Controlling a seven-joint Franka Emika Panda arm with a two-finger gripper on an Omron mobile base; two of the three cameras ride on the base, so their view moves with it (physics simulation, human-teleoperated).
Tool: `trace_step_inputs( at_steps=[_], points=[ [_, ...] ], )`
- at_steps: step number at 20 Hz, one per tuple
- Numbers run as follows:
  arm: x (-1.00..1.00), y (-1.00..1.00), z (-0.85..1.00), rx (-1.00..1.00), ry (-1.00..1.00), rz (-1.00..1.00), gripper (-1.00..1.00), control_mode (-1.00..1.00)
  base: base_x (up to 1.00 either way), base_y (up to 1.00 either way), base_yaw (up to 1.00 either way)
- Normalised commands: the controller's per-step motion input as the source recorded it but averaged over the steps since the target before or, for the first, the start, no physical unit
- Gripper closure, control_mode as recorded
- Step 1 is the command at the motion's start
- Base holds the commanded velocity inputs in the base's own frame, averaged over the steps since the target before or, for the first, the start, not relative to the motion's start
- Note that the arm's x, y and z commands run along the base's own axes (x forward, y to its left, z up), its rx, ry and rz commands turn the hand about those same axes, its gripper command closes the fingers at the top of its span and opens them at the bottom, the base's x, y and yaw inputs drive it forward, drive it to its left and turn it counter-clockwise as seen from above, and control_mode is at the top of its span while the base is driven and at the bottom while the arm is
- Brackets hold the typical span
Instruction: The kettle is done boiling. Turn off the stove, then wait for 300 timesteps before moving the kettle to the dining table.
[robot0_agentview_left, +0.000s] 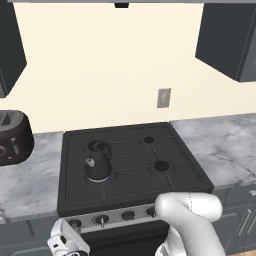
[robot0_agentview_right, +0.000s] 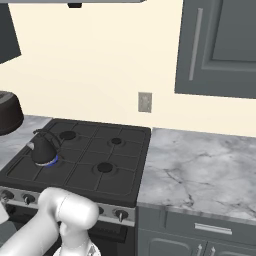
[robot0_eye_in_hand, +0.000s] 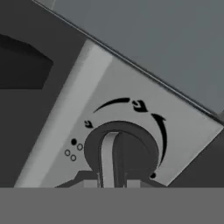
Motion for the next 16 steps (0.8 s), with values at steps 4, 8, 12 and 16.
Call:
trace_step_inputs(
  at_steps=[4,8,12,16],
  points=[
    [0.0,0.0,-0.1,0.18,-0.03,-0.19,1.0,-1.0,0.0,0.0,0.0],
    [0.0,0.01,-0.1,0.19,-0.04,-0.21,1.0,-1.0,0.0,0.0,0.0],
    [0.0,0.01,-0.07,0.2,-0.04,-0.21,1.0,-1.0,0.0,0.0,0.0],
    [0.0,0.0,-0.01,0.2,-0.05,-0.2,1.0,-1.0,0.0,0.0,0.0]
  ],
)
